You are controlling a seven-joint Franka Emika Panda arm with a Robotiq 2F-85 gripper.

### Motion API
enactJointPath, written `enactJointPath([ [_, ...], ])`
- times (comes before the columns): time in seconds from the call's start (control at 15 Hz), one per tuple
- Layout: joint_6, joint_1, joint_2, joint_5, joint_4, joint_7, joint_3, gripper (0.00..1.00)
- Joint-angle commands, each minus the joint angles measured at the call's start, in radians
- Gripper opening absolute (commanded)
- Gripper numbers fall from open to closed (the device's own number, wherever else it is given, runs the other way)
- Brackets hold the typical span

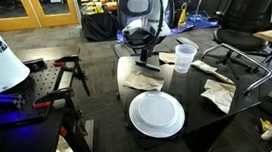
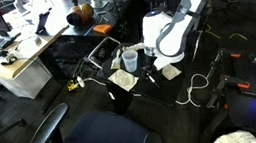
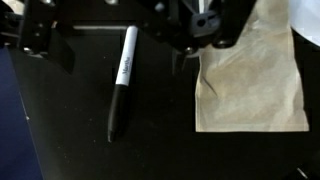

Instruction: Put the marker inside the plastic cup.

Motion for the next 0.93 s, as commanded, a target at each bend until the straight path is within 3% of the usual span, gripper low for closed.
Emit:
enactJointPath([
  [0.0,0.012,0.021,0.031,0.003,0.031,0.045,-0.023,1.00],
  [0.87,0.005,0.025,0.085,0.000,0.100,0.090,-0.053,1.00],
])
